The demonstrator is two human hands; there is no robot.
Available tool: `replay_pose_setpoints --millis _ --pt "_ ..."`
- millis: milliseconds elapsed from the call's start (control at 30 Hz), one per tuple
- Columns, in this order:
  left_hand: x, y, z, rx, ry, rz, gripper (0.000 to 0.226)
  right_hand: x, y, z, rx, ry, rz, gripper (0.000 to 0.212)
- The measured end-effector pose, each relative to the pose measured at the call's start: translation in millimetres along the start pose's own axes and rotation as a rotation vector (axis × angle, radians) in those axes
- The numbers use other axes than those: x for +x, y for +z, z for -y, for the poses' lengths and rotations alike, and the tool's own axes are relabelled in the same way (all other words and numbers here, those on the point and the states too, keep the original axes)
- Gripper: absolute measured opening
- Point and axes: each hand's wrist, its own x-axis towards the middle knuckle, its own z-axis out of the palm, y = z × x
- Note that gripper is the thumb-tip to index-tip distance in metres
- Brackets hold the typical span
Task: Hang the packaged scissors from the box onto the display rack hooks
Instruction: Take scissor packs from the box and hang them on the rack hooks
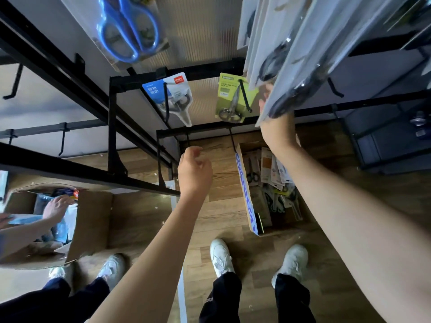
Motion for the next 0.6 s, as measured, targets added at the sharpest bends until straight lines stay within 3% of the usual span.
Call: replay_pose_setpoints --millis 133,333,600 --pt "-21.5 27.7 -9.9 0.026 0.013 0.031 0.029 -37.9 -24.1 -43.9 -0.080 -0.094 0.005 0.034" --pt "-63.9 77.2 -17.0 0.064 -0.002 0.092 0.028 -90.3 -68.9 -117.7 -0.305 -0.050 0.250 0.039" --pt "-90.4 166.7 18.9 0.321 0.086 0.257 0.024 -124.9 -100.7 -206.1 -0.489 -0.112 0.532 0.038"
